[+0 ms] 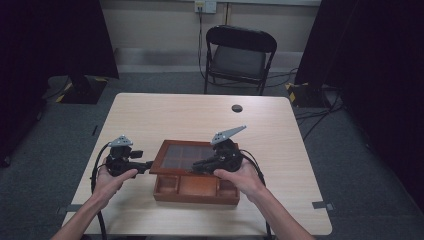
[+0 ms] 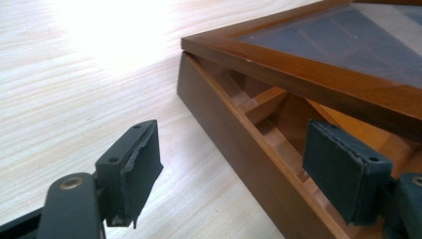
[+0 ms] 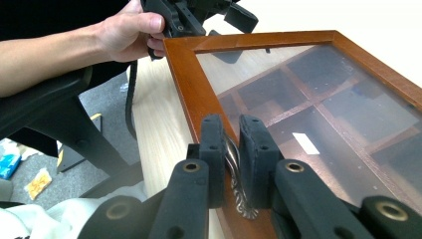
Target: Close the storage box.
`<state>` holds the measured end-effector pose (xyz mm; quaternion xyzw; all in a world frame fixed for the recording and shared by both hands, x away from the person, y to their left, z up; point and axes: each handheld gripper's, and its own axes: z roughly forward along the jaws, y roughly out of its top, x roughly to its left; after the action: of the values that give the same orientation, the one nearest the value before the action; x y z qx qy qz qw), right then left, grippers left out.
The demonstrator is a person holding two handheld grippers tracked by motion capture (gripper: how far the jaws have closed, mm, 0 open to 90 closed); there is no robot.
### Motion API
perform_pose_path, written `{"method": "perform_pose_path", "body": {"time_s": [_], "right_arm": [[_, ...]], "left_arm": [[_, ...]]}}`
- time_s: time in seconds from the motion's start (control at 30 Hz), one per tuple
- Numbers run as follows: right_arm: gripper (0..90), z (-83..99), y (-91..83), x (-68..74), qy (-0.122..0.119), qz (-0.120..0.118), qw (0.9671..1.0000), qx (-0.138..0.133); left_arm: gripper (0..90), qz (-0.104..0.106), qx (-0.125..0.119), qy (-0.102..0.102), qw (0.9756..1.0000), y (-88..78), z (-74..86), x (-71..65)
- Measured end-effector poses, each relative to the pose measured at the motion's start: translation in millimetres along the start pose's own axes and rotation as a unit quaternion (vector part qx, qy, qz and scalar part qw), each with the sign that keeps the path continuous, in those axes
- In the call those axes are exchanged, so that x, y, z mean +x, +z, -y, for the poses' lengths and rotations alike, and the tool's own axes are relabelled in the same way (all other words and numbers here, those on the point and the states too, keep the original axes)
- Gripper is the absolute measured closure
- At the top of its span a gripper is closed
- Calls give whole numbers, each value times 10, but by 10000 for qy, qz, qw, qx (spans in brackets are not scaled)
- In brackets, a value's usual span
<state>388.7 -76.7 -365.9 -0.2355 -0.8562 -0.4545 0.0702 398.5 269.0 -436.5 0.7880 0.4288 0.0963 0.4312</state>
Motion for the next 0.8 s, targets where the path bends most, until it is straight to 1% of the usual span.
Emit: {"method": "perform_pose_path", "body": {"time_s": [0.13, 0.27, 0.37, 0.47, 0.53, 0.57, 0.63, 0.7, 0.8], "right_arm": [[815, 29, 3, 7, -39, 33, 10000, 4], [814, 71, 23, 25, -83, 62, 9999, 118], [814, 86, 21, 27, -93, 70, 9998, 135], [813, 118, 23, 32, -141, 84, 9997, 156], [813, 147, 34, 36, -147, 89, 9997, 196], [814, 172, 52, 44, -137, 96, 9995, 257], [813, 180, 61, 45, -141, 100, 9995, 276], [814, 204, 95, 58, -211, 122, 9990, 375], [814, 217, 108, 55, -203, 108, 9989, 408]], "left_arm": [[226, -1, -21, -41, 10000, -7, 4, 14], [226, -28, -22, -36, 10000, -11, 2, 18], [226, -24, -24, -38, 10000, -8, 3, 20], [226, -31, 33, -2, 10000, 4, 3, 18], [226, -33, 49, 11, 10000, 11, 1, 9], [226, -26, 50, 14, 10000, 16, -1, 4], [226, -22, 45, 33, 10000, 18, -1, 5], [226, -26, 57, 24, 10000, 19, -1, 7], [226, -29, 46, 1, 10000, 20, 1, 10]]}}
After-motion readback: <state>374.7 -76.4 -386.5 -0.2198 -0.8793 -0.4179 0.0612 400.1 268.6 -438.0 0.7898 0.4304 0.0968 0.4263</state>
